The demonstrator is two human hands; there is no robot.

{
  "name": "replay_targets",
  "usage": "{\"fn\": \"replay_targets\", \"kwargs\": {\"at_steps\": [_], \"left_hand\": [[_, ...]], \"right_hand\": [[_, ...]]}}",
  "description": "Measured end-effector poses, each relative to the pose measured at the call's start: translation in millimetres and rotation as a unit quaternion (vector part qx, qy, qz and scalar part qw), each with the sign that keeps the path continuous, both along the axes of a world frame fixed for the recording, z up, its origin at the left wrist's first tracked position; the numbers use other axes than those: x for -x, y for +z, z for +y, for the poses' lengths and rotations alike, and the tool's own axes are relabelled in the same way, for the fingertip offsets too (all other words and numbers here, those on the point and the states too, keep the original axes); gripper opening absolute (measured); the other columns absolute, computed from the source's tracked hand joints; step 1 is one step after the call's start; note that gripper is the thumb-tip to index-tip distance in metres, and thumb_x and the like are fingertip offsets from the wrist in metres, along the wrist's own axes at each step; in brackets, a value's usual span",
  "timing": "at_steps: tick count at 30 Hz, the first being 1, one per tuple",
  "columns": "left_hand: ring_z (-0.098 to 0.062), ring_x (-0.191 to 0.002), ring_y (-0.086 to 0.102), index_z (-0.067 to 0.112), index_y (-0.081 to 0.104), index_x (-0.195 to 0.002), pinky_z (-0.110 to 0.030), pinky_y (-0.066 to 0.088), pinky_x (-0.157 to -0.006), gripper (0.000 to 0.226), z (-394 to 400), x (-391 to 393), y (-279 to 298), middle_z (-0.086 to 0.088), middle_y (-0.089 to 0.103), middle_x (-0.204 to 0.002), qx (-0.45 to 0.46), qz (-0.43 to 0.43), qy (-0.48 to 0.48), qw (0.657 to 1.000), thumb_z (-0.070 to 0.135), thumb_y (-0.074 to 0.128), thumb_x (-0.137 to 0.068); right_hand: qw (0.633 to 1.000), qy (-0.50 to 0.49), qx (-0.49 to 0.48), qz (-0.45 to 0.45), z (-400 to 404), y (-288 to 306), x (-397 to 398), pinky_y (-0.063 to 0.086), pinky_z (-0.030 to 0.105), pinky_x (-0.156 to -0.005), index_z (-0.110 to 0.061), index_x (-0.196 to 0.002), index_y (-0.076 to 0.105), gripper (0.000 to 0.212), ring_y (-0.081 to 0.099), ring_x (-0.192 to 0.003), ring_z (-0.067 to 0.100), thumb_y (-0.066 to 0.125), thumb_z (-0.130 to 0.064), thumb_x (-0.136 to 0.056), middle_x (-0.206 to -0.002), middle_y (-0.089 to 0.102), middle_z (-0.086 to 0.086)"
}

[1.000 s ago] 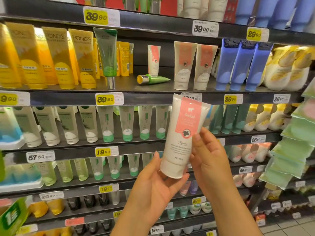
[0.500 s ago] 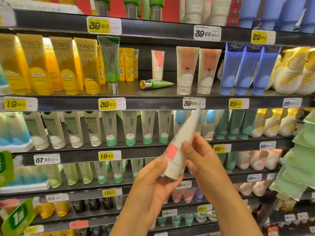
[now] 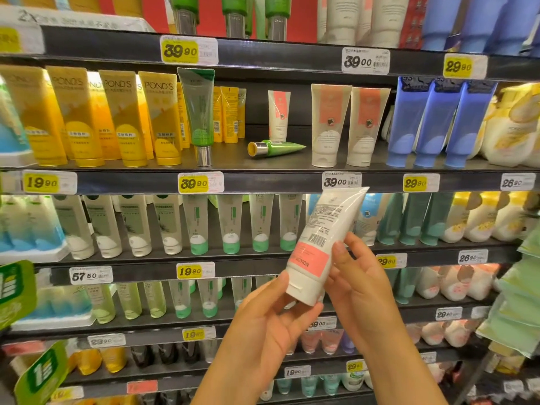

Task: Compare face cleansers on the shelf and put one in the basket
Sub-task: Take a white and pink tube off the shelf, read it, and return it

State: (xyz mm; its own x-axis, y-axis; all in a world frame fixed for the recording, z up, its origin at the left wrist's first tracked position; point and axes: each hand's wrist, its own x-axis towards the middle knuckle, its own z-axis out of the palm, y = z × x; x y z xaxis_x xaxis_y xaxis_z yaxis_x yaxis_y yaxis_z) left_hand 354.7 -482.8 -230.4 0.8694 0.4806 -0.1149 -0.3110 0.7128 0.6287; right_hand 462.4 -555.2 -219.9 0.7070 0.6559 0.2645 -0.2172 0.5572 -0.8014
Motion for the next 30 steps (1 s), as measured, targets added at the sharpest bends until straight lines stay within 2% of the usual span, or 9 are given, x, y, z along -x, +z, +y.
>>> {"fn": "replay_targets", "kwargs": {"at_steps": [2, 7, 9, 14, 19, 22, 25, 28, 30], "left_hand": [[-0.033, -0.085, 0.070, -0.006, 0.073, -0.087, -0.045, 0.058, -0.074, 0.025, 1, -1, -1, -0.026, 0.069, -0.098, -0.006, -0.006, 0.011, 1.000, 0.012, 0.063, -0.072], [-0.031, -0.089, 0.070, -0.007, 0.060, -0.111, -0.040, 0.058, -0.075, 0.046, 2, -2, -5, -0.024, 0.069, -0.102, -0.025, -0.015, 0.030, 0.999, 0.006, 0.065, -0.068], [-0.031, -0.089, 0.070, -0.007, 0.062, -0.107, -0.039, 0.059, -0.073, 0.043, 2, -1, -5, -0.024, 0.070, -0.101, -0.025, -0.020, 0.031, 0.999, 0.007, 0.066, -0.067], [-0.035, -0.081, 0.071, -0.004, 0.074, -0.076, -0.040, 0.058, -0.061, 0.025, -1, 0, 0, -0.026, 0.070, -0.092, 0.014, -0.008, 0.027, 1.000, 0.018, 0.065, -0.070], [-0.034, -0.080, 0.070, -0.007, 0.067, -0.102, -0.039, 0.059, -0.064, 0.038, -3, -1, -4, -0.027, 0.068, -0.097, 0.011, 0.002, -0.010, 1.000, 0.019, 0.063, -0.074], [-0.034, -0.084, 0.069, -0.006, 0.070, -0.097, -0.037, 0.058, -0.065, 0.035, -4, -1, -7, -0.027, 0.067, -0.098, -0.016, 0.002, 0.002, 1.000, 0.019, 0.065, -0.074], [-0.033, -0.083, 0.069, -0.006, 0.066, -0.098, -0.038, 0.058, -0.064, 0.037, -5, -1, -8, -0.024, 0.069, -0.095, -0.036, 0.005, 0.030, 0.999, 0.017, 0.068, -0.069], [-0.028, -0.079, 0.070, -0.001, 0.061, -0.095, -0.037, 0.058, -0.062, 0.036, -6, -1, -11, -0.018, 0.071, -0.087, -0.064, 0.019, 0.076, 0.995, 0.014, 0.069, -0.064], [-0.027, -0.081, 0.071, 0.000, 0.061, -0.096, -0.037, 0.058, -0.062, 0.038, -6, 0, -13, -0.017, 0.071, -0.092, -0.078, 0.034, 0.105, 0.991, 0.012, 0.071, -0.062]], "right_hand": [[1.000, 0.007, 0.007, -0.010, 0, 0, -1, 0.057, 0.029, -0.074, -0.013, -0.118, 0.057, 0.041, 0.069, -0.089, 0.018, 0.056, -0.021, -0.079, -0.102, 0.072, 0.007], [0.997, -0.007, 0.056, -0.051, 1, 2, -1, 0.056, 0.031, -0.084, -0.016, -0.114, 0.062, 0.038, 0.066, -0.105, 0.020, 0.057, -0.027, -0.078, -0.112, 0.070, 0.005], [0.997, -0.015, 0.057, -0.052, 1, 2, 0, 0.057, 0.029, -0.080, -0.016, -0.111, 0.063, 0.035, 0.067, -0.102, 0.019, 0.057, -0.027, -0.078, -0.109, 0.071, 0.005], [0.999, -0.028, 0.013, -0.013, 1, 1, 2, 0.057, 0.031, -0.078, -0.012, -0.112, 0.063, 0.036, 0.068, -0.091, 0.017, 0.055, -0.025, -0.080, -0.103, 0.072, 0.006], [0.999, -0.035, 0.001, 0.017, 2, -2, 2, 0.057, 0.034, -0.076, -0.010, -0.118, 0.053, 0.040, 0.069, -0.084, 0.016, 0.055, -0.021, -0.080, -0.096, 0.073, 0.005], [0.999, -0.035, 0.013, 0.039, 1, -2, 0, 0.055, 0.037, -0.077, -0.007, -0.117, 0.050, 0.042, 0.068, -0.080, 0.017, 0.057, -0.022, -0.079, -0.094, 0.071, 0.008], [0.999, -0.024, 0.035, 0.031, -1, -2, -2, 0.057, 0.033, -0.072, -0.007, -0.113, 0.052, 0.042, 0.068, -0.079, 0.016, 0.058, -0.026, -0.076, -0.092, 0.071, 0.007], [0.996, -0.010, 0.085, 0.002, -2, -2, -1, 0.055, 0.031, -0.071, -0.008, -0.112, 0.053, 0.049, 0.069, -0.087, 0.018, 0.061, -0.035, -0.071, -0.098, 0.071, 0.005], [0.992, -0.013, 0.127, -0.022, -2, -4, 1, 0.054, 0.032, -0.074, -0.010, -0.114, 0.054, 0.057, 0.069, -0.093, 0.019, 0.064, -0.040, -0.067, -0.107, 0.069, 0.008]]}}
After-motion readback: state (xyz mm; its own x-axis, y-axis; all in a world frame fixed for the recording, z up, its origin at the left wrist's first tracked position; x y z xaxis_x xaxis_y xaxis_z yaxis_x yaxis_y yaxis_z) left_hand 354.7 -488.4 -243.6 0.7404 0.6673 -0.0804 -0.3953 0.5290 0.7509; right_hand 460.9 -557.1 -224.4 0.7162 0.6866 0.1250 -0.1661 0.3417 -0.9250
